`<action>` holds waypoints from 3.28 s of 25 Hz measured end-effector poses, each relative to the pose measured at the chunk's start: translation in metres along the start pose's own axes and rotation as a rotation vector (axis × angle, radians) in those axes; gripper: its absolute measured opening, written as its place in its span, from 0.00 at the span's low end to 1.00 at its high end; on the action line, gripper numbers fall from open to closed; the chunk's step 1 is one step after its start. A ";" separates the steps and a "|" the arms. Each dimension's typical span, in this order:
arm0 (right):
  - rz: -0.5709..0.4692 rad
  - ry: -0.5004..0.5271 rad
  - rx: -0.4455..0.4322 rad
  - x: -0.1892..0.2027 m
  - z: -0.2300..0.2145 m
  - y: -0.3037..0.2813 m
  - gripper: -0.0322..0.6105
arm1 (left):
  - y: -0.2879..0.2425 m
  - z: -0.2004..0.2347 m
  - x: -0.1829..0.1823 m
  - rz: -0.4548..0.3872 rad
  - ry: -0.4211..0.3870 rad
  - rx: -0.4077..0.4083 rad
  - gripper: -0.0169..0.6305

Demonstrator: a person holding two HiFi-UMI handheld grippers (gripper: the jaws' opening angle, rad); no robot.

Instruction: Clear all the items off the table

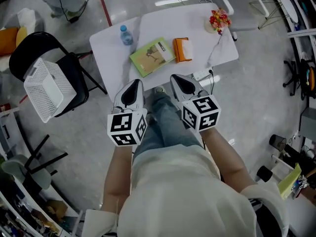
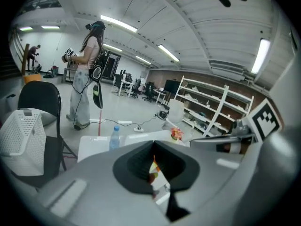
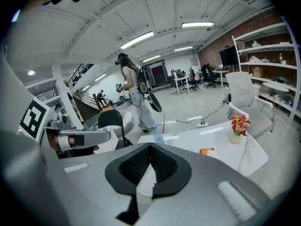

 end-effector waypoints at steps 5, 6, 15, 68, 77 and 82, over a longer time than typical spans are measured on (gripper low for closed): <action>0.047 0.007 -0.006 0.007 -0.023 -0.034 0.05 | -0.030 0.018 0.009 0.036 0.030 -0.056 0.04; 0.056 0.012 -0.008 0.008 -0.027 -0.040 0.05 | -0.035 0.021 0.012 0.044 0.034 -0.065 0.04; 0.130 0.023 -0.025 0.028 -0.057 -0.095 0.05 | -0.078 0.048 0.030 0.097 0.072 -0.123 0.04; 0.491 0.018 -0.105 0.158 -0.181 -0.341 0.74 | -0.294 0.168 0.179 0.449 0.329 -0.257 0.67; 0.534 0.010 -0.131 0.160 -0.180 -0.353 0.81 | -0.308 0.169 0.181 0.473 0.355 -0.251 0.74; 0.583 0.016 -0.114 0.163 -0.178 -0.359 0.83 | -0.316 0.168 0.184 0.501 0.360 -0.258 0.75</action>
Point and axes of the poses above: the fingertips, and each gripper's own axes: y backward along the fingers, z to its left, x out of its underside, the point moved 10 cm from there along y, backward along the fingers, and after that the axes turned 10 degrees about y, right-handed, at the moved point
